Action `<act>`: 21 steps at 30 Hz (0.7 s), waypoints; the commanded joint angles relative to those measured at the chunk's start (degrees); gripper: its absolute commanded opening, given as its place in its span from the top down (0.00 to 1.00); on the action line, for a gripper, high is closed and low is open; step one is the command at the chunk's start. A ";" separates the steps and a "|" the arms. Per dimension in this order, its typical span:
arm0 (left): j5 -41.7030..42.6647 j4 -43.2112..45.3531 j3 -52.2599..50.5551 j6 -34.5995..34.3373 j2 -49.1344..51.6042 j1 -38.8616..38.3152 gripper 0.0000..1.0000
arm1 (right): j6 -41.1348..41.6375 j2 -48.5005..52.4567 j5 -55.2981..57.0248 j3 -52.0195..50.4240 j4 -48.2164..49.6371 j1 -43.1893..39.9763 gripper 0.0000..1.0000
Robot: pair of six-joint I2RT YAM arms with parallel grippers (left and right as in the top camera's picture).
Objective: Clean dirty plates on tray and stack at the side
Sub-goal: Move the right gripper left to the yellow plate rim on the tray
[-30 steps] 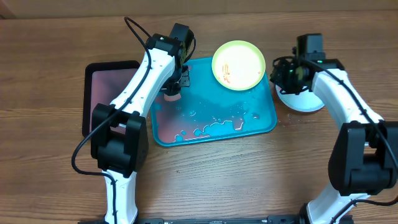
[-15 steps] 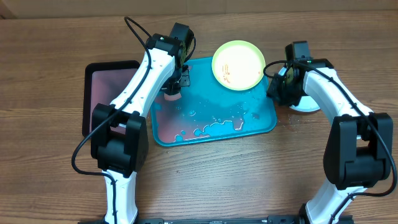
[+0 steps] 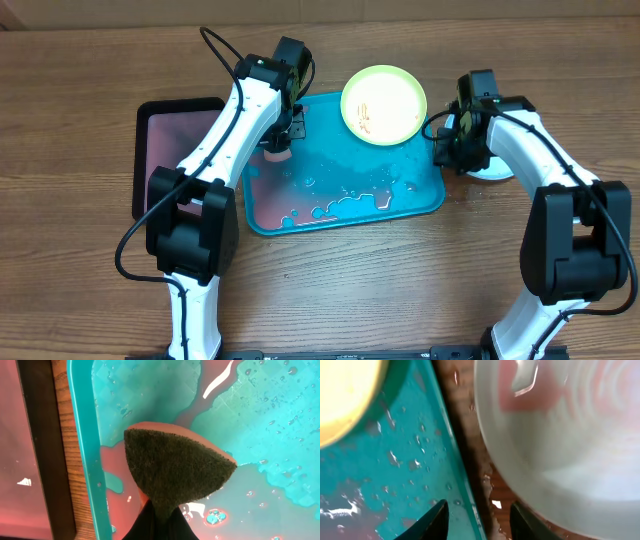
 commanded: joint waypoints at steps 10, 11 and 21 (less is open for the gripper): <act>0.44 0.22 -0.22 -0.76 0.63 0.15 0.96 | -1.51 0.07 -1.11 -1.05 -1.68 0.26 0.62; 0.44 0.22 -0.22 -0.76 0.63 0.15 0.96 | -1.51 0.07 -1.11 -1.07 -1.64 0.26 0.62; 0.44 0.20 -0.22 -0.76 0.63 0.15 0.96 | -1.77 0.07 -2.62 -5.40 1.97 0.26 0.71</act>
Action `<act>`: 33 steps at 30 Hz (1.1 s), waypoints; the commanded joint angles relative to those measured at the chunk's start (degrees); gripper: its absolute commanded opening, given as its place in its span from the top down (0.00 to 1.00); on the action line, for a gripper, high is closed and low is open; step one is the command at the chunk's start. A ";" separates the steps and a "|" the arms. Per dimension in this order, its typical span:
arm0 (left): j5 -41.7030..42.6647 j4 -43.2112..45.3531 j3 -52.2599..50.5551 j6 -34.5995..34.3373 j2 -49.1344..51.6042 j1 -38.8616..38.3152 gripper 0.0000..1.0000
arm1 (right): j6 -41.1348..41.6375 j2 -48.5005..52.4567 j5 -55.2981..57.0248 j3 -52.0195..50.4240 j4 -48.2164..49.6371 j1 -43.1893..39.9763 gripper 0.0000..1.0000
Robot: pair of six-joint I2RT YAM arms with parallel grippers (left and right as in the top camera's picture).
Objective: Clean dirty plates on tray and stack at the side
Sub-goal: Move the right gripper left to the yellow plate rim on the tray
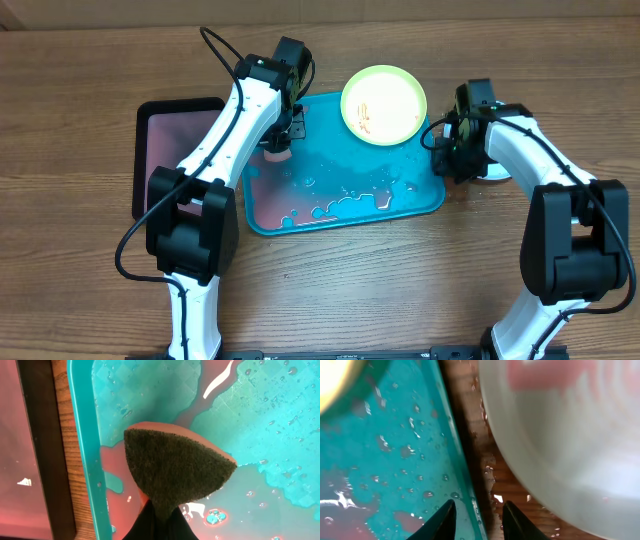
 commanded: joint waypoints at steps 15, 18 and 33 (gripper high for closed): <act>0.44 0.20 -0.22 -0.72 0.63 0.15 0.96 | 3.17 0.07 -1.25 -3.06 -2.32 0.26 0.96; 0.44 0.22 -0.22 -0.74 0.63 0.15 0.96 | 3.10 0.07 -1.20 -3.06 -4.37 0.31 0.96; 0.44 0.46 -0.22 -0.72 0.63 0.15 0.96 | -3.23 0.07 0.74 -3.02 -1.51 0.24 0.96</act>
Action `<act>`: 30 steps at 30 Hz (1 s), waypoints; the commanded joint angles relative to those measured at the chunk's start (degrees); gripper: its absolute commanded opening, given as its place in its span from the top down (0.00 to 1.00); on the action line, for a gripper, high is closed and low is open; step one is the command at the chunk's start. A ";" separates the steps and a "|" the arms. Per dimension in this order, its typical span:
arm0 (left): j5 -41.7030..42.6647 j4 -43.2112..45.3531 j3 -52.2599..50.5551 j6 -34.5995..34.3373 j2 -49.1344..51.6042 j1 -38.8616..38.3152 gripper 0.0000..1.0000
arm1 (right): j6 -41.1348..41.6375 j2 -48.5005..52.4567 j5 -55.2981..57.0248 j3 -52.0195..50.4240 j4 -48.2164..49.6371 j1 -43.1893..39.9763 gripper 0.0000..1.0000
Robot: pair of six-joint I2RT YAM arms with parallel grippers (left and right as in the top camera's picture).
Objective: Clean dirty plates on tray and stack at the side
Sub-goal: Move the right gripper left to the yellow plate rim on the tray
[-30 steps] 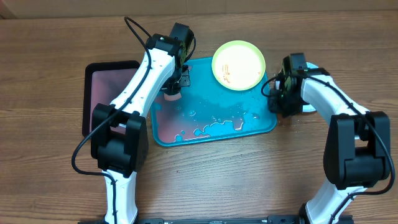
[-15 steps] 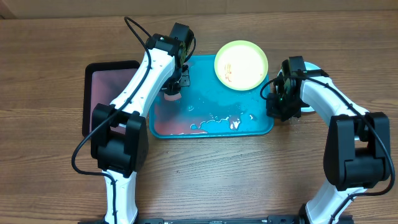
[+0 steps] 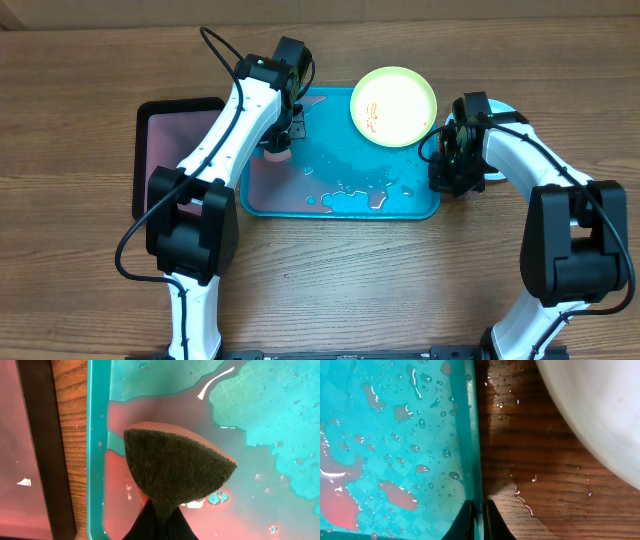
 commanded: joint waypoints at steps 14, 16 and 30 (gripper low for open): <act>0.46 0.26 -0.22 -0.72 0.63 0.15 0.96 | -8.96 0.39 1.60 -0.17 6.86 -0.07 0.96; 0.46 0.26 -0.22 -0.72 0.63 0.15 0.96 | -8.63 0.39 1.60 -0.17 6.10 -0.07 0.96; 0.46 0.35 -0.22 -0.74 0.63 0.15 0.96 | -3.32 0.37 -6.99 18.56 -10.29 0.04 0.45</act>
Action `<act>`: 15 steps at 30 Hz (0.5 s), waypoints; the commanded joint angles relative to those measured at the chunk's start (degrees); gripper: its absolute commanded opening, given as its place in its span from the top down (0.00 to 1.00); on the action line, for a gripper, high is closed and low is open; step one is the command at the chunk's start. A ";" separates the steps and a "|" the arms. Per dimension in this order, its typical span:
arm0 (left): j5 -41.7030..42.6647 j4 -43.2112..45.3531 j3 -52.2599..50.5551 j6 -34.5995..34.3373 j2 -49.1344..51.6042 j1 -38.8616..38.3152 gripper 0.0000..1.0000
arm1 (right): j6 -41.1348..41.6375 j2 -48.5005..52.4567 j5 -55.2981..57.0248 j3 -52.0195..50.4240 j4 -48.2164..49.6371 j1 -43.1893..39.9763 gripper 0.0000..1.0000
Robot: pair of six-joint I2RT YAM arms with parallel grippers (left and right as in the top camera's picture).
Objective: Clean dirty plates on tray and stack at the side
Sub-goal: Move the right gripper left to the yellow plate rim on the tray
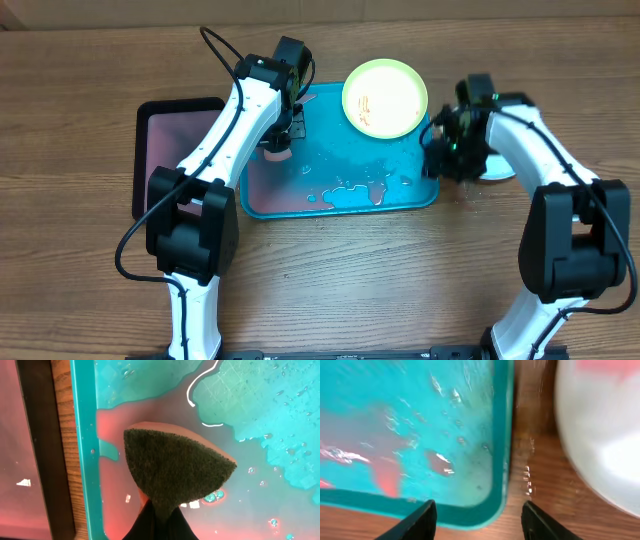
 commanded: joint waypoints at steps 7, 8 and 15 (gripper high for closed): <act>0.46 0.66 -0.22 -0.74 0.63 0.13 0.96 | 24.35 0.00 -5.81 8.13 10.60 2.21 0.54; 0.46 0.66 -0.22 -0.74 0.63 0.13 0.96 | 28.63 0.24 -4.35 7.43 12.66 2.64 0.54; 0.44 0.63 -0.22 -0.72 0.63 0.11 0.96 | 43.19 4.52 7.30 6.08 18.18 6.08 0.54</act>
